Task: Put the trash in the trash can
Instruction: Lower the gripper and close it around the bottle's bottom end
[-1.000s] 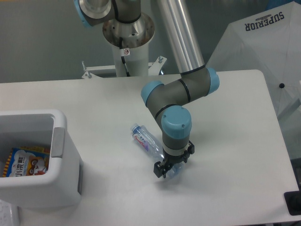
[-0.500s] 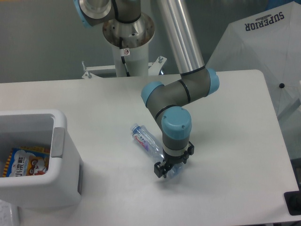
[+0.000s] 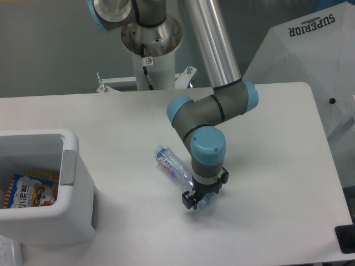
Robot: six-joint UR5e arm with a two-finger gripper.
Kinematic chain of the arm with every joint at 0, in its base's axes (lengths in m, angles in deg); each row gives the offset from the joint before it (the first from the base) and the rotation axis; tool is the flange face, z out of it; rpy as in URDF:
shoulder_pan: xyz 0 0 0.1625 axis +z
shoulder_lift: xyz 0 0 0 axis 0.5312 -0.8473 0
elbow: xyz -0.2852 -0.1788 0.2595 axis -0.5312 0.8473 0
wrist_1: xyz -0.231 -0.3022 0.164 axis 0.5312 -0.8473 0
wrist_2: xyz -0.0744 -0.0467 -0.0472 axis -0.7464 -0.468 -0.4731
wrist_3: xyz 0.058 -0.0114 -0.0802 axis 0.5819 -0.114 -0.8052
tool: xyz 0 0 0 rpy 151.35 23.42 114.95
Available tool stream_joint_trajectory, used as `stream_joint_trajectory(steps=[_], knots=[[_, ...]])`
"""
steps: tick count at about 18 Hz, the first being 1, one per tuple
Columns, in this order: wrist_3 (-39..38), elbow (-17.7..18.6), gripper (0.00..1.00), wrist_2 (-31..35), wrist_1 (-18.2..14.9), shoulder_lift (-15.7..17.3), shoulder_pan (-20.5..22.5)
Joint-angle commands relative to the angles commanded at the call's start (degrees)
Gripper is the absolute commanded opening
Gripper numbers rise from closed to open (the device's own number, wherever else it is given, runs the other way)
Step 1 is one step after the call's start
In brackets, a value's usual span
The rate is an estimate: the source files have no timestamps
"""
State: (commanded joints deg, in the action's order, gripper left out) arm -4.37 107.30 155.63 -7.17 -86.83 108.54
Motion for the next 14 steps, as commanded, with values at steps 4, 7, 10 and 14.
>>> stream_joint_trajectory(steps=[4,7,10,14], knots=[[0.1,0.0,0.81,0.0,0.0,-0.1,0.0],[0.1,0.0,0.80,0.0,0.0,-0.1,0.0],[0.1,0.1,0.79,0.0,0.0,-0.1,0.0],[0.1,0.2,0.77,0.0,0.1,-0.1,0.0]])
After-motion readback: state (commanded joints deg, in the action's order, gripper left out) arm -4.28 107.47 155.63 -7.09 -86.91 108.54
